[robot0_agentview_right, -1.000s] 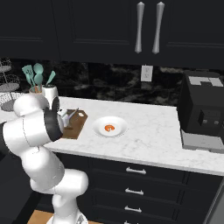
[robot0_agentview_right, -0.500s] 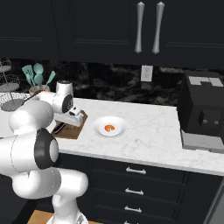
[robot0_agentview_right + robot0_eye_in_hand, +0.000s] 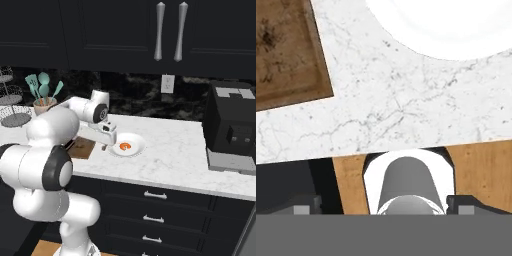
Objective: Pick up the knife from the drawer and place it on the cutting board. Then place the meat from the plate to the cutting board.
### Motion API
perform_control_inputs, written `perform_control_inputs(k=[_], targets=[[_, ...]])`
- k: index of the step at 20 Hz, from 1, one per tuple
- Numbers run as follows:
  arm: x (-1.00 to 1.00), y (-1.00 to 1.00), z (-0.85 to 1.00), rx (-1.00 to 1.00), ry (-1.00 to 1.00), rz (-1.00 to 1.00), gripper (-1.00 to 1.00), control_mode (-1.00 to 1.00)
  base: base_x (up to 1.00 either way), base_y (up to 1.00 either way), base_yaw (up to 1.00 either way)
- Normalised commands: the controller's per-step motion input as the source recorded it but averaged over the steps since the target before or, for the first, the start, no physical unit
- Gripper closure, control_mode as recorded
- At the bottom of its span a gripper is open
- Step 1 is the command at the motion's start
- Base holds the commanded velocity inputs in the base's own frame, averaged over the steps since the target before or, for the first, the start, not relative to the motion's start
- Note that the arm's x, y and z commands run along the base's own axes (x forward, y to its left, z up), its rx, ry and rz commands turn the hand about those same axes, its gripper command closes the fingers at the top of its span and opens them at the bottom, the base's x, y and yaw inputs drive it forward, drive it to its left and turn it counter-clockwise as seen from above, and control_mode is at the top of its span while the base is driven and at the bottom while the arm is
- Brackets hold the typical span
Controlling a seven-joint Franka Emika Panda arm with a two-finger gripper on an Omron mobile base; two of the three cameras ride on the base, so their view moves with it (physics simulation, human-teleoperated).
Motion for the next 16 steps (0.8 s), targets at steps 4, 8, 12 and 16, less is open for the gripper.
perform_control_inputs(k=[4,8,12,16], targets=[[0.0,-0.8,0.0,0.0,0.06,0.0,-1.0,-1.0,0.0,0.0,0.0],[0.03,-0.76,-0.02,0.0,0.01,0.0,-1.0,-1.0,0.0,0.0,0.0],[0.18,-0.49,-0.15,-0.03,0.0,0.0,-1.0,-1.0,0.0,0.0,0.0],[0.39,-0.6,-0.05,-0.04,0.0,0.0,-1.0,-1.0,0.0,0.0,0.0]])
